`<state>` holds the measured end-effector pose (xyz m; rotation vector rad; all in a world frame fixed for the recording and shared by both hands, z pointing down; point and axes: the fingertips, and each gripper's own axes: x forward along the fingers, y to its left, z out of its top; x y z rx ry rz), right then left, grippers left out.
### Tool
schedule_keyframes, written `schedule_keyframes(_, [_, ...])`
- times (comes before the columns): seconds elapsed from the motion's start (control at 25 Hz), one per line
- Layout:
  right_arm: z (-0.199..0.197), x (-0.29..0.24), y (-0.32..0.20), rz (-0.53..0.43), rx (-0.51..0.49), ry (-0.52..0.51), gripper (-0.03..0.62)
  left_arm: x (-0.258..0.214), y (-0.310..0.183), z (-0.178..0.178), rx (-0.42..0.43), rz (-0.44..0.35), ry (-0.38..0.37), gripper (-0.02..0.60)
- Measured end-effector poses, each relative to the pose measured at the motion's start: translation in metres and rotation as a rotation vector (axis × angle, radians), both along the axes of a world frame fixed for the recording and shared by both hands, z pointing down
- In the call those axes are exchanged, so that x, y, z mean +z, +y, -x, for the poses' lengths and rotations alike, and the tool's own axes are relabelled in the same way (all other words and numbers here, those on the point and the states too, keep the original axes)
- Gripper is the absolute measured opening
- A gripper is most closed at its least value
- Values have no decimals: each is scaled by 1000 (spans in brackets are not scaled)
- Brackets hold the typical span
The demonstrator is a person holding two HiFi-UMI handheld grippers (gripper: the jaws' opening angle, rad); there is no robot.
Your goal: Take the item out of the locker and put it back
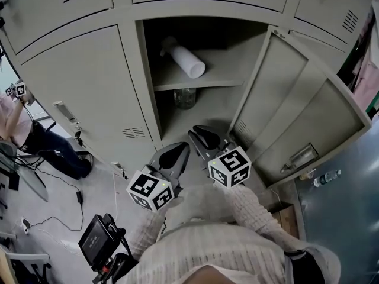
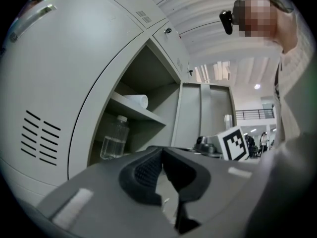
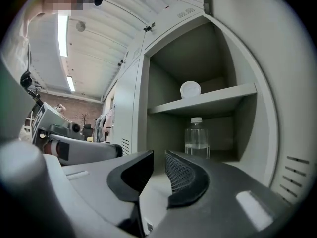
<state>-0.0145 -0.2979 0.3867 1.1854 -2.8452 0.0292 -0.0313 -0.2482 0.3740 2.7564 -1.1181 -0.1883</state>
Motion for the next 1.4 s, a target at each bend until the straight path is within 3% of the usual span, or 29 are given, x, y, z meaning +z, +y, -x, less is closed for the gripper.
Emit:
schedule_keyframes(0.36, [10, -6, -72, -2, 64, 6, 179, 6, -26, 3, -11, 27, 29, 8])
schedule_keyframes(0.92, [11, 6, -158, 61, 175, 23, 413, 3, -52, -2, -4, 5, -4, 8])
schedule_keyframes(1.4, [21, 16, -201, 84, 194, 81, 457, 12, -55, -1, -7, 39, -8, 8])
